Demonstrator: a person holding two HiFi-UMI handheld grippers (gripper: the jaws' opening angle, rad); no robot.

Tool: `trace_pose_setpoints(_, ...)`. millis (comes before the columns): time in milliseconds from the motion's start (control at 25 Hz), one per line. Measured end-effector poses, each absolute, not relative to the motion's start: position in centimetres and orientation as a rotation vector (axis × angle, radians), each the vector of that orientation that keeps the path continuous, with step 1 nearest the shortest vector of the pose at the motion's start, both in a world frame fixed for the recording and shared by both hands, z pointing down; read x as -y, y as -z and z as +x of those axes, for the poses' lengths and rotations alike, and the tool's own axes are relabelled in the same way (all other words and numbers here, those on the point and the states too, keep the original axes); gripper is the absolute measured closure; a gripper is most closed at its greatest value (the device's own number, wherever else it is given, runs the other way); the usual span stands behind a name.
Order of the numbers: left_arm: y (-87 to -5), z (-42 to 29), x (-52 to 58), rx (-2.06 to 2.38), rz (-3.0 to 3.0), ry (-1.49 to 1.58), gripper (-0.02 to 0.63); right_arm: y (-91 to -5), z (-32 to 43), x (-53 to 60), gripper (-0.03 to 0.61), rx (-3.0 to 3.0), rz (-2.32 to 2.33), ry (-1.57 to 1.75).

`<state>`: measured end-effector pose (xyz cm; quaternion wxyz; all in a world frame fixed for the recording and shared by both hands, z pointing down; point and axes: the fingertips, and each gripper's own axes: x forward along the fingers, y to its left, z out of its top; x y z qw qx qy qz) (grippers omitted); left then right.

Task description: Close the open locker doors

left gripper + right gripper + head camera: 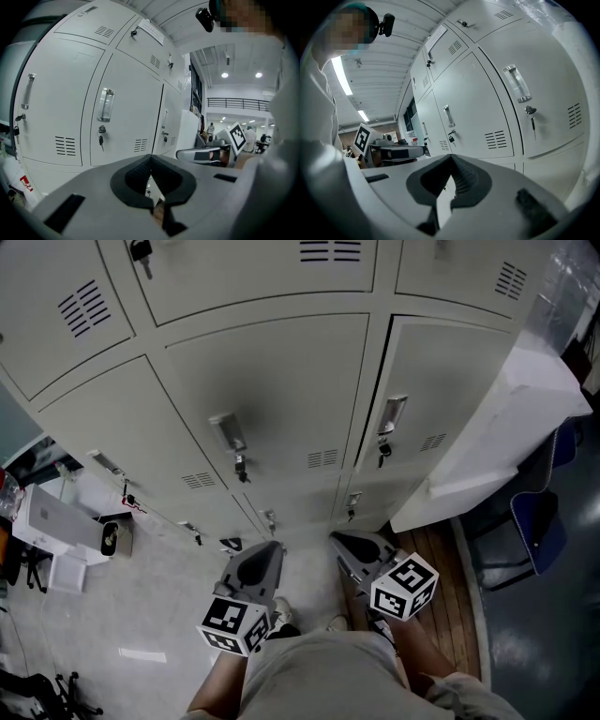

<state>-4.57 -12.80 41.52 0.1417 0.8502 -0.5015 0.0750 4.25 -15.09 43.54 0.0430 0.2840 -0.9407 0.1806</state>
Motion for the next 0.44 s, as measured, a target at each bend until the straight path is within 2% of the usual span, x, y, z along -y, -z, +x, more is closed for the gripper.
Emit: trace_pose_setpoints(440,-41.23,-4.91,12.44,1.448,2.465,-0.223,0.598,-43.33,3.64,14.79,0.552,2.878,0.851,-0.529)
